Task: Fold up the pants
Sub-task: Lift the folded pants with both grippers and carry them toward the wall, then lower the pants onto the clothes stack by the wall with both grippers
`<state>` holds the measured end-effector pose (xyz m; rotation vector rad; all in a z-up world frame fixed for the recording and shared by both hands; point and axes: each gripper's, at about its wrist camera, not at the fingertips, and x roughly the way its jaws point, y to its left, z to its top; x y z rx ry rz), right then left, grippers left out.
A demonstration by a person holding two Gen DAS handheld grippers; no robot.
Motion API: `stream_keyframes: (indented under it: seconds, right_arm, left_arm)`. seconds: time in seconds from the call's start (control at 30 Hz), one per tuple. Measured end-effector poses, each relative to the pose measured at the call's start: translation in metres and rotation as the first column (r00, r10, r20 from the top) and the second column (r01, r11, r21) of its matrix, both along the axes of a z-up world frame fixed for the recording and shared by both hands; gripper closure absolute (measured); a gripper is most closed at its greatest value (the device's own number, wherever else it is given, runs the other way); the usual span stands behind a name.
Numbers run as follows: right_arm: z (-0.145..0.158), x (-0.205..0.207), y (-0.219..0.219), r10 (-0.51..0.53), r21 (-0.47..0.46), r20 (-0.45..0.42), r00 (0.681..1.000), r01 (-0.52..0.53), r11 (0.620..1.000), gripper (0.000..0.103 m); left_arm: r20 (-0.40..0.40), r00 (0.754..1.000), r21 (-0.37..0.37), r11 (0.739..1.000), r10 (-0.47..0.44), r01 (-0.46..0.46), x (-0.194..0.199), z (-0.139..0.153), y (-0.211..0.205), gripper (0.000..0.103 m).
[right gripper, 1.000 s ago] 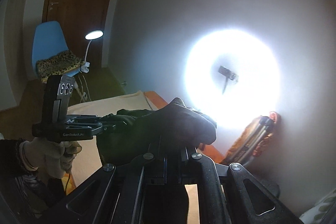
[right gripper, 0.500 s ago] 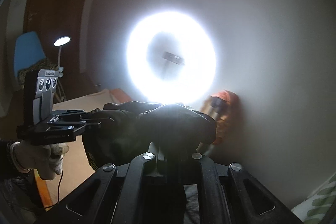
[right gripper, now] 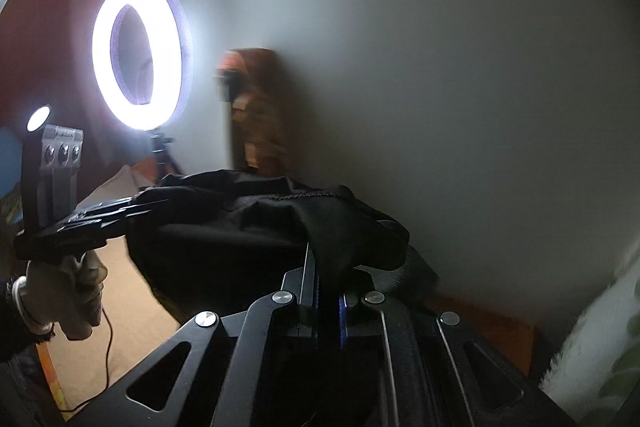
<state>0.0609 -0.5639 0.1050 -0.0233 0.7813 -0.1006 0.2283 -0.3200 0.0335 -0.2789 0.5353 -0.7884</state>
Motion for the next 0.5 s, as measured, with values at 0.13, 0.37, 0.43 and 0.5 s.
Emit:
stream_keyframes:
  seconds: [0.13, 0.37, 0.43, 0.5]
  right_arm:
    - [-0.018, 0.005, -0.02, -0.036, -0.006, -0.02, 0.999, 0.036, 0.999, 0.099]
    - [-0.056, 0.026, -0.062, -0.177, 0.072, -0.083, 0.981, 0.183, 0.98, 0.069]
    - [-0.057, 0.016, -0.072, -0.214, 0.136, -0.071, 0.974, 0.222, 0.966, 0.067]
    - [-0.056, -0.006, -0.074, -0.236, 0.183, -0.049, 0.97, 0.241, 0.953, 0.065]
  left_arm:
    - [0.019, 1.0, 0.08, 0.997, 0.019, -0.02, 0.016, -0.009, -0.028, 0.083]
    - [0.012, 0.992, 0.211, 0.969, 0.125, -0.125, 0.047, -0.031, -0.045, 0.083]
    - [-0.001, 0.991, 0.238, 0.963, 0.133, -0.129, 0.052, -0.037, -0.047, 0.083]
    - [-0.025, 0.992, 0.249, 0.962, 0.122, -0.112, 0.058, -0.042, -0.049, 0.083]
